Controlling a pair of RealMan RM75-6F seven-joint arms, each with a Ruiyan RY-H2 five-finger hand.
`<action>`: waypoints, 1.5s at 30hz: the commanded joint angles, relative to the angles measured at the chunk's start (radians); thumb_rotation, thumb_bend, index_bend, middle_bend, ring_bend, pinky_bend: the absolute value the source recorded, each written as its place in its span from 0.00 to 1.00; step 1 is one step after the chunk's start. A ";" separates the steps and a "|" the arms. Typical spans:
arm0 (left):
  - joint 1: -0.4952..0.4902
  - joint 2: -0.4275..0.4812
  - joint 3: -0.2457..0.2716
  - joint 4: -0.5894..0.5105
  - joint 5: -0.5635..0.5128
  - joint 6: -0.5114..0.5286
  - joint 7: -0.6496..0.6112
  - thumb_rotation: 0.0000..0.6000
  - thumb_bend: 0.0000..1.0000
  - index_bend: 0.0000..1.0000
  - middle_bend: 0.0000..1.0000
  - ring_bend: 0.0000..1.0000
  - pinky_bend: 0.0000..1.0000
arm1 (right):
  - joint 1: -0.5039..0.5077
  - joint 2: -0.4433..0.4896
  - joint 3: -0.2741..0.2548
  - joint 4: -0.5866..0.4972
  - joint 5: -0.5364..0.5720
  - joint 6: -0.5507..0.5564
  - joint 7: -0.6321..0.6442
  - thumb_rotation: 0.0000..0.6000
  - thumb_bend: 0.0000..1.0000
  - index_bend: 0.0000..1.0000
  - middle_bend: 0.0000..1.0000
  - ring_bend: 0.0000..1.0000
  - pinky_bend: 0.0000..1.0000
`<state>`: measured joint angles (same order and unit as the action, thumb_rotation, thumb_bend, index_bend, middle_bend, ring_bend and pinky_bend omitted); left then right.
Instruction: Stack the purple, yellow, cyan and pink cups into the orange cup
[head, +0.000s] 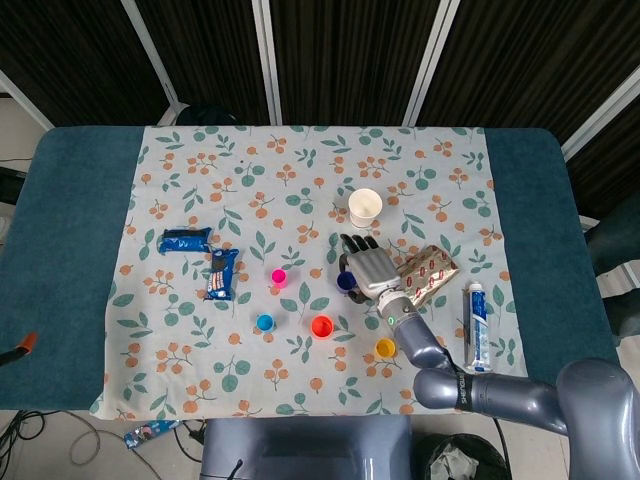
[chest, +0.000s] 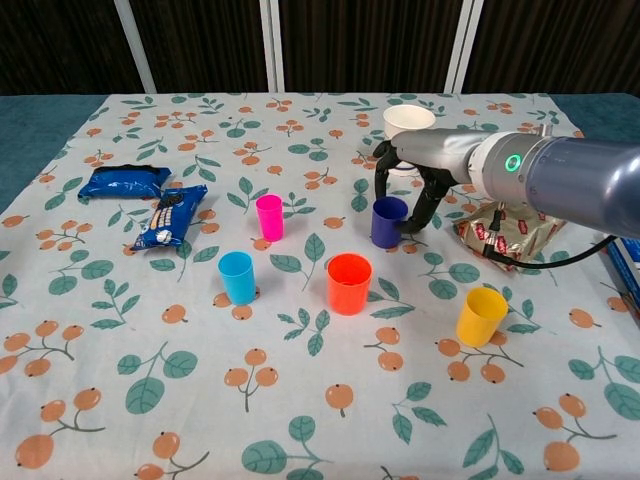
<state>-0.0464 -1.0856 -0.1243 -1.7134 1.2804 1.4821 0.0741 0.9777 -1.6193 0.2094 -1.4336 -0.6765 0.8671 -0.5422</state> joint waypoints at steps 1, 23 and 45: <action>0.000 0.001 0.000 -0.001 0.001 0.001 -0.001 1.00 0.18 0.00 0.00 0.00 0.00 | 0.001 -0.001 0.000 0.000 -0.001 0.002 0.002 1.00 0.36 0.44 0.00 0.05 0.11; 0.005 0.005 0.001 -0.010 -0.001 0.010 0.003 1.00 0.18 0.00 0.00 0.00 0.00 | -0.044 0.253 0.006 -0.386 -0.097 0.050 0.024 1.00 0.36 0.47 0.00 0.06 0.12; 0.004 0.014 0.000 -0.016 -0.009 0.000 -0.007 1.00 0.18 0.00 0.00 0.00 0.00 | -0.078 0.206 -0.072 -0.538 -0.229 0.151 -0.008 1.00 0.36 0.47 0.00 0.06 0.11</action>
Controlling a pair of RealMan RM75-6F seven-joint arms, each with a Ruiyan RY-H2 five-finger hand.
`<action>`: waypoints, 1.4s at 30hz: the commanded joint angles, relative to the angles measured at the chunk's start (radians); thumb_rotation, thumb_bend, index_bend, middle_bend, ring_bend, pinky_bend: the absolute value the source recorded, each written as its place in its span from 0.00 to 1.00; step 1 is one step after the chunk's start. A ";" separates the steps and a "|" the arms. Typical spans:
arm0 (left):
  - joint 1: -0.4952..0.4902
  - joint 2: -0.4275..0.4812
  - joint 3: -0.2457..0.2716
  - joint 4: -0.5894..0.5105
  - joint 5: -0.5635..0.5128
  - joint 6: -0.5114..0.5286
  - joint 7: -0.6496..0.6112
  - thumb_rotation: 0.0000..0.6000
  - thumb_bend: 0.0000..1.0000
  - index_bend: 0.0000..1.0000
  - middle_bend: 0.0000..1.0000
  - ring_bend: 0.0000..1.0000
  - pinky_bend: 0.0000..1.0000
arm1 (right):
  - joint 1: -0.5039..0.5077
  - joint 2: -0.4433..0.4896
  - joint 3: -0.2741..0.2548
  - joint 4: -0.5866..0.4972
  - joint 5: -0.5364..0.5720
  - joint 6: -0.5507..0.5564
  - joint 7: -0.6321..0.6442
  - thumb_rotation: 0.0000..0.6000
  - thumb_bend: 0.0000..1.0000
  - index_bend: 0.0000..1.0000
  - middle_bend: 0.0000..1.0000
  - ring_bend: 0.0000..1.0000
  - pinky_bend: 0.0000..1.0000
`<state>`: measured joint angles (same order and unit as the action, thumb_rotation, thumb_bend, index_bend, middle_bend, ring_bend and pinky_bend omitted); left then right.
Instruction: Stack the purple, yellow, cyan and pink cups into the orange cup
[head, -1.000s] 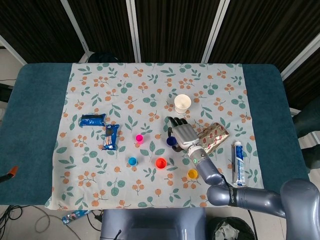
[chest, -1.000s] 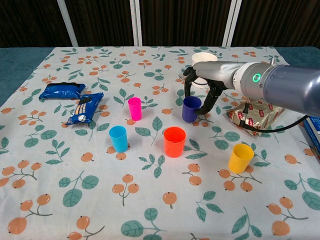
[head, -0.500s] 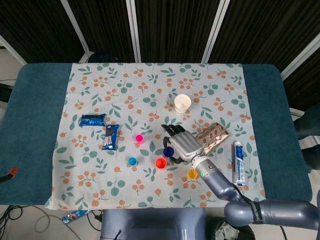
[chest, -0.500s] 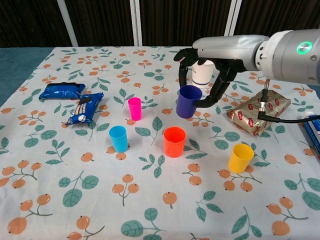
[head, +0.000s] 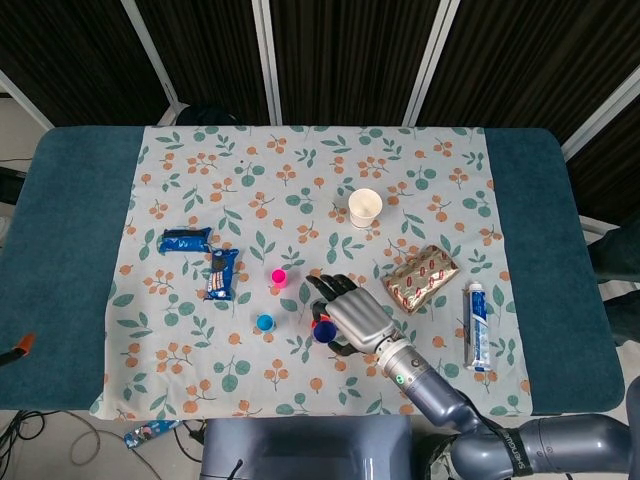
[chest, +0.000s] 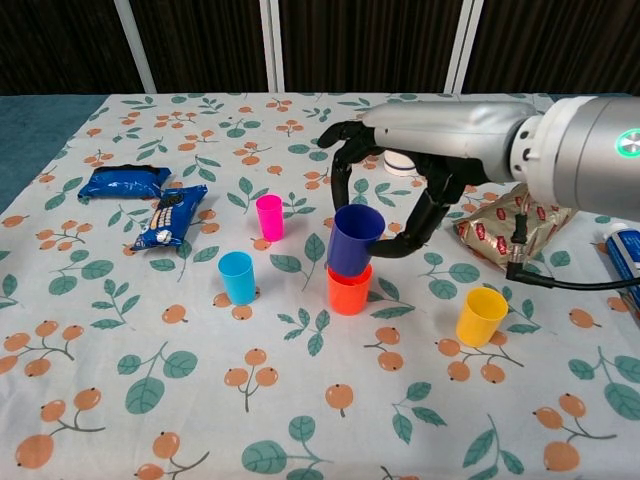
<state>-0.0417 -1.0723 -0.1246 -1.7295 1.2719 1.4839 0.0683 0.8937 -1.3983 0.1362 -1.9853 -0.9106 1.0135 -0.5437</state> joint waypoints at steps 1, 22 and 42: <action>-0.001 0.001 0.000 0.001 -0.002 -0.003 -0.002 1.00 0.18 0.00 0.00 0.00 0.00 | 0.009 -0.022 0.004 0.020 0.011 0.006 -0.009 1.00 0.36 0.47 0.00 0.06 0.11; -0.001 0.008 -0.003 -0.006 -0.016 -0.006 0.003 1.00 0.18 0.00 0.00 0.00 0.00 | 0.050 -0.093 0.017 0.131 0.111 -0.012 -0.024 1.00 0.36 0.47 0.00 0.06 0.11; -0.002 0.009 -0.003 -0.011 -0.023 -0.009 0.011 1.00 0.18 0.00 0.00 0.00 0.00 | 0.048 -0.015 -0.017 0.066 0.176 0.001 -0.056 1.00 0.36 0.09 0.00 0.00 0.10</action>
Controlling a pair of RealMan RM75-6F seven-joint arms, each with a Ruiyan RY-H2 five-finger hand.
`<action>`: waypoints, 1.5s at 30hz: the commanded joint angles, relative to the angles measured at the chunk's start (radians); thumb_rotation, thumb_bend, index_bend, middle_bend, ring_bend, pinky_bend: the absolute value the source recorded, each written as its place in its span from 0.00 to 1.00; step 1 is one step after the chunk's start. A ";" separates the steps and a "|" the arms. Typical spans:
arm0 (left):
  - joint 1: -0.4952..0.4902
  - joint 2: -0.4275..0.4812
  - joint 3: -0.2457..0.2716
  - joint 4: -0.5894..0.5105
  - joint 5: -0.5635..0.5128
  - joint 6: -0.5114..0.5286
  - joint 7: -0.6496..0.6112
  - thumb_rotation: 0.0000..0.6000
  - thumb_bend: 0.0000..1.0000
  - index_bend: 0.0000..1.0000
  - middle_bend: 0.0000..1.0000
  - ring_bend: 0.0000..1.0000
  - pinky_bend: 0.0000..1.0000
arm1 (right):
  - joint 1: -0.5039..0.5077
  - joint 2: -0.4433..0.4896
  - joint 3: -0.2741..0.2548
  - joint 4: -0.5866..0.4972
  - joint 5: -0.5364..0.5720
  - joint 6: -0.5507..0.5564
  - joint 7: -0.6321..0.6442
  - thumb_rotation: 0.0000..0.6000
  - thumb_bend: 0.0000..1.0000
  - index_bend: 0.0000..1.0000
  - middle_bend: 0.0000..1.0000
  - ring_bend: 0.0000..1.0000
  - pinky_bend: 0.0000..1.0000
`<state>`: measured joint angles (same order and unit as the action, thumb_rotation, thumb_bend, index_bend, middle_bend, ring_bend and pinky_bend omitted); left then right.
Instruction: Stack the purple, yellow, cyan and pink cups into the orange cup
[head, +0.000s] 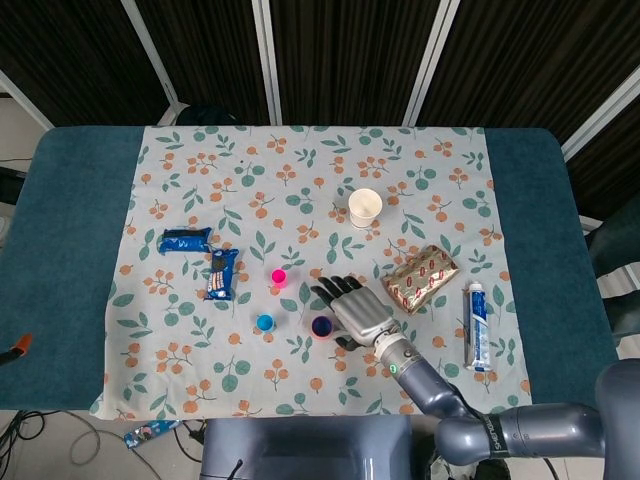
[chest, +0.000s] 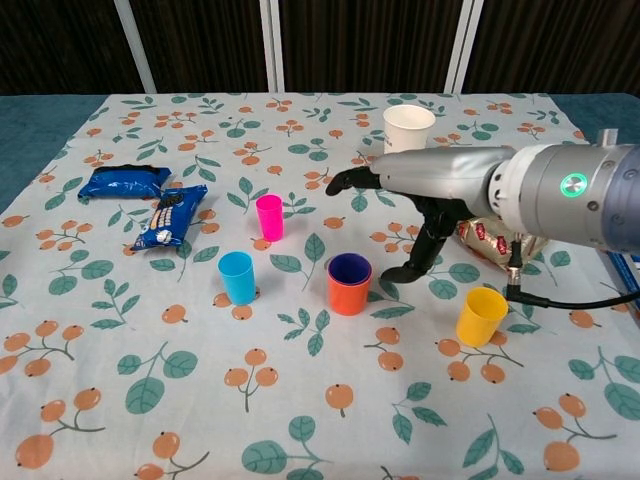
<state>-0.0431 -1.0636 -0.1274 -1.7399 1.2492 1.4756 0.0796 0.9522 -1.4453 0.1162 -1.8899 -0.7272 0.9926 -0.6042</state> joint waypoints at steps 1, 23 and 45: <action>0.000 0.001 0.000 -0.001 -0.001 -0.002 -0.001 1.00 0.18 0.00 0.00 0.00 0.00 | -0.016 0.044 0.001 -0.040 -0.014 0.029 0.008 1.00 0.36 0.11 0.00 0.00 0.10; 0.005 0.003 0.008 -0.016 0.013 0.010 0.006 1.00 0.18 0.00 0.00 0.00 0.00 | -0.250 0.121 -0.183 -0.024 -0.373 0.068 0.203 1.00 0.36 0.27 0.00 0.00 0.10; 0.002 0.002 0.004 -0.013 0.002 0.006 0.009 1.00 0.18 0.00 0.00 0.00 0.00 | -0.305 0.069 -0.161 0.074 -0.413 0.044 0.235 1.00 0.36 0.41 0.00 0.00 0.10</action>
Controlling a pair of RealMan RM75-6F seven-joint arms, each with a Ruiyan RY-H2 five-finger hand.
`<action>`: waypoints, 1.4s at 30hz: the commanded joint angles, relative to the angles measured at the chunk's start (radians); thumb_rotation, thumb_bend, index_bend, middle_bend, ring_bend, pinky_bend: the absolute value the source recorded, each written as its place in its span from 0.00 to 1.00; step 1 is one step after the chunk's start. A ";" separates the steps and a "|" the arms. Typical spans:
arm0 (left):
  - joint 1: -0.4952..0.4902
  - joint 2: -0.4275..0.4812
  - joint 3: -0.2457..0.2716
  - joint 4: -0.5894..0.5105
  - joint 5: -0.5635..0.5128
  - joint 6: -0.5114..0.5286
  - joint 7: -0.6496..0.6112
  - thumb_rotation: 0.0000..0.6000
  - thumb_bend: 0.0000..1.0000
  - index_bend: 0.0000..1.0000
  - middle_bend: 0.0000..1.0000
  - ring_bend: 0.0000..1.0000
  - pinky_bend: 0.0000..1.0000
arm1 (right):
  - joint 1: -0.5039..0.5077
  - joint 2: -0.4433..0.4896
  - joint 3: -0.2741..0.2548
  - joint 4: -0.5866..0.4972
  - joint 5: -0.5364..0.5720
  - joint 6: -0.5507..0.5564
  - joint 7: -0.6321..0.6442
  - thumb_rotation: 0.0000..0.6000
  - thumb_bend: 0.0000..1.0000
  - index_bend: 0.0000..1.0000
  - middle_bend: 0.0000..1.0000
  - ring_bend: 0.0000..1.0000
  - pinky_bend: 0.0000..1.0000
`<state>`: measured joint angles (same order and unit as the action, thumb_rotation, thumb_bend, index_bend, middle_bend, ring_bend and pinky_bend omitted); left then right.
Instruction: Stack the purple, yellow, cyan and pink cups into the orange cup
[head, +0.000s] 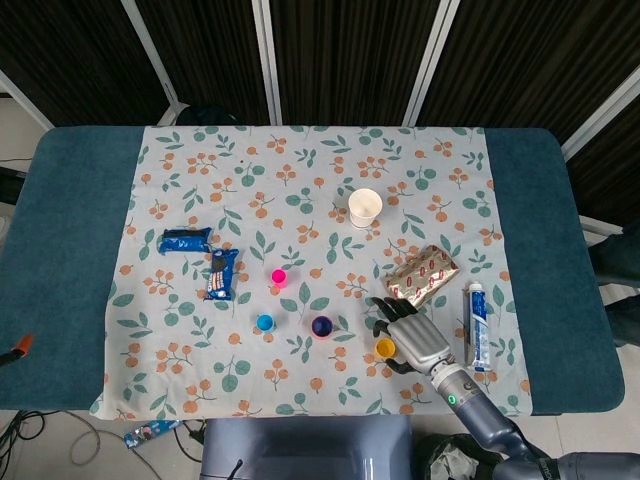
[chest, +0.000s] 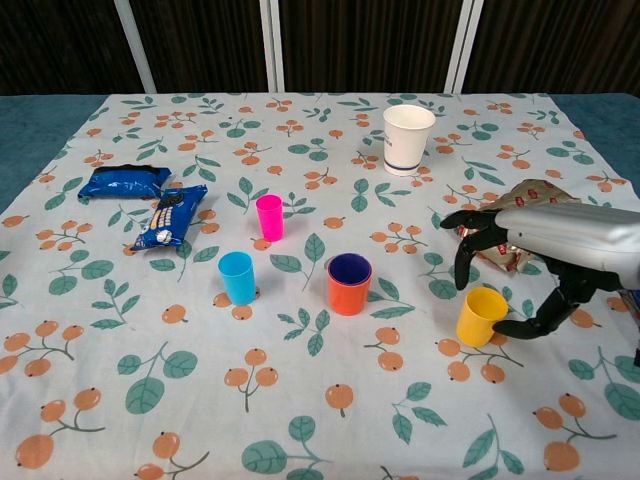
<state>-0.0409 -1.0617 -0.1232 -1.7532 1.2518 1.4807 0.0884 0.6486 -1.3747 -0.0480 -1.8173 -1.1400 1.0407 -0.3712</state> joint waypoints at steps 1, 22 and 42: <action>0.000 0.000 -0.001 0.000 -0.001 0.001 0.000 1.00 0.18 0.00 0.00 0.00 0.00 | -0.002 -0.001 0.005 0.002 -0.001 -0.006 0.003 1.00 0.36 0.41 0.00 0.00 0.10; 0.000 0.004 0.001 -0.005 -0.003 -0.003 0.001 1.00 0.18 0.00 0.00 0.00 0.00 | -0.020 0.003 0.033 0.002 0.007 -0.024 -0.013 1.00 0.36 0.48 0.00 0.02 0.10; 0.000 0.008 0.001 -0.009 -0.009 -0.007 -0.002 1.00 0.18 0.00 0.00 0.00 0.00 | 0.144 0.070 0.208 -0.217 0.172 -0.077 -0.169 1.00 0.36 0.48 0.00 0.02 0.10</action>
<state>-0.0403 -1.0538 -0.1222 -1.7620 1.2428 1.4740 0.0865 0.7624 -1.3026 0.1348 -2.0104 -1.0053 0.9711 -0.5091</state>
